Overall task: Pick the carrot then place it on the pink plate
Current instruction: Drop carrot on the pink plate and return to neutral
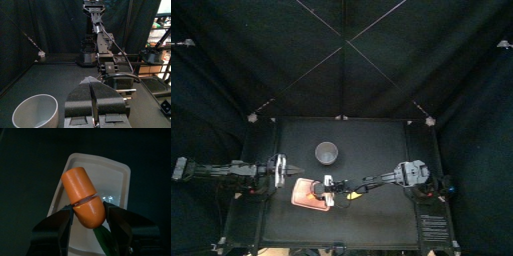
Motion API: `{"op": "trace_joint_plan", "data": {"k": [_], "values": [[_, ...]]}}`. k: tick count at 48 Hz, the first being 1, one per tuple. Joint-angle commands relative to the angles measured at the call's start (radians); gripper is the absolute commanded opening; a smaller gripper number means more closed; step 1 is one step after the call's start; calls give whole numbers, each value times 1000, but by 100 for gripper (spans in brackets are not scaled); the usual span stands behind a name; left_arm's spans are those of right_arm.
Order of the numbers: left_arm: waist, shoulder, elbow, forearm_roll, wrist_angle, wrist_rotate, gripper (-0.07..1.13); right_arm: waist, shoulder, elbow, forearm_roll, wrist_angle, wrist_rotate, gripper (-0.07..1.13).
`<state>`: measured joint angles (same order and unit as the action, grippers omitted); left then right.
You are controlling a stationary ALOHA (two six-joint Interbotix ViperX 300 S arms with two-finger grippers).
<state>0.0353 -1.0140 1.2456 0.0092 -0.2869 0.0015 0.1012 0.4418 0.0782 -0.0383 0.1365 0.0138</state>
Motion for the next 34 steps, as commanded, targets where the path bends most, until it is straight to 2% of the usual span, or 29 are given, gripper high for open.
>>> {"op": "trace_joint_plan", "data": {"k": [1, 13, 22, 34], "values": [[3, 2, -12, 3, -5, 2, -3, 5, -28, -23, 2, -12, 6, 84], [3, 2, -8, 3, -5, 2, -3, 3, -71, -6, -15, -14, 8, 100], [3, 2, -8, 3, -5, 2, -3, -14, -147, 49, -37, 0, 6, 100], [3, 0, -8, 3, -5, 2, -3, -98, -380, 232, -75, -48, 8, 100]]}}
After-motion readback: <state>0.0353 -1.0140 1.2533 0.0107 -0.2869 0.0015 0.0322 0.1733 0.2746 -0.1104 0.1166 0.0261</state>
